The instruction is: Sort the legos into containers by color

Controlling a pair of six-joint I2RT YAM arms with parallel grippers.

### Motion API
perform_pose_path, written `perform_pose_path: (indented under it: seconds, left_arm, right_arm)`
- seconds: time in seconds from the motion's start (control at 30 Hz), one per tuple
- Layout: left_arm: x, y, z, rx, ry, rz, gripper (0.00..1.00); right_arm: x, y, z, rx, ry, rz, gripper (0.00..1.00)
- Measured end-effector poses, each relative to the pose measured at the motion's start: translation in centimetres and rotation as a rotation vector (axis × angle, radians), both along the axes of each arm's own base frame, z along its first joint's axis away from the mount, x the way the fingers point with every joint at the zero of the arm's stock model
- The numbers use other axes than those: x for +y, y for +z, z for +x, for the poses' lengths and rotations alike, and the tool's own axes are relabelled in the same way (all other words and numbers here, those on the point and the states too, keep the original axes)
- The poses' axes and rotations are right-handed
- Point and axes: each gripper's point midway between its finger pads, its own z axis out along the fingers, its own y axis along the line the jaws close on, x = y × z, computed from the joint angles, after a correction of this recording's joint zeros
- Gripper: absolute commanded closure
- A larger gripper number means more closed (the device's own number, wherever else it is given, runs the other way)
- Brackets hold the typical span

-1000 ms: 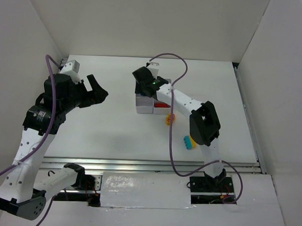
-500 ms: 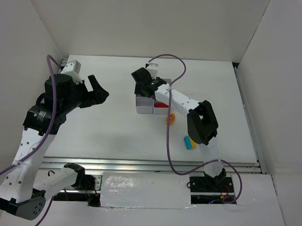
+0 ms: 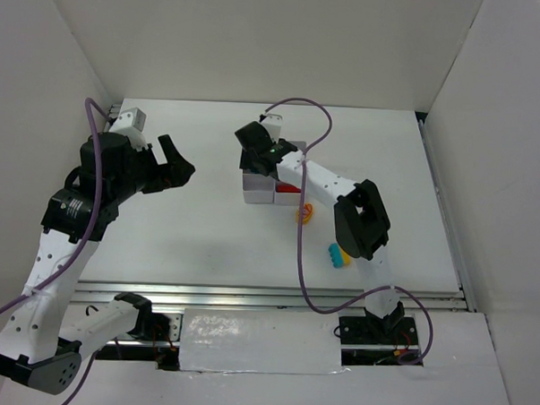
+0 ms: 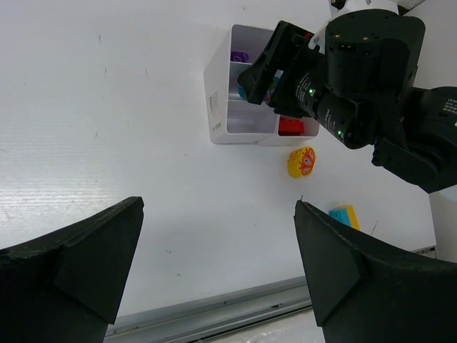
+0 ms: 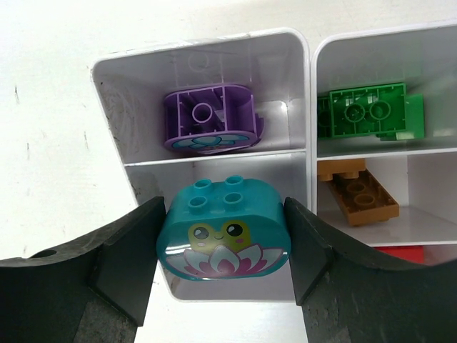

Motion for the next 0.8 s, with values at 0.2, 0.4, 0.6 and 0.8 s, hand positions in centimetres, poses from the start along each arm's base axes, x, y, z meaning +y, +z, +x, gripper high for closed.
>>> perform_pose_path:
  seconds: [0.2, 0.4, 0.6, 0.8]
  left_arm:
    - [-0.03, 0.01, 0.00, 0.000, -0.001, 0.000, 0.01]
    - [-0.06, 0.03, -0.01, -0.001, -0.003, -0.001, 0.01]
    - [-0.29, 0.16, -0.01, -0.005, -0.013, -0.007, 0.00]
    - [-0.46, 0.39, 0.05, -0.014, -0.021, -0.014, 0.00]
  right_arm:
    - [0.32, -0.15, 0.03, -0.001, 0.011, 0.012, 0.32]
    - [0.40, -0.22, 0.02, -0.002, 0.014, 0.015, 0.26]
    - [0.38, -0.39, -0.31, 0.005, 0.025, 0.009, 0.24]
    - [0.51, 0.07, -0.64, 0.003, 0.039, 0.010, 0.22]
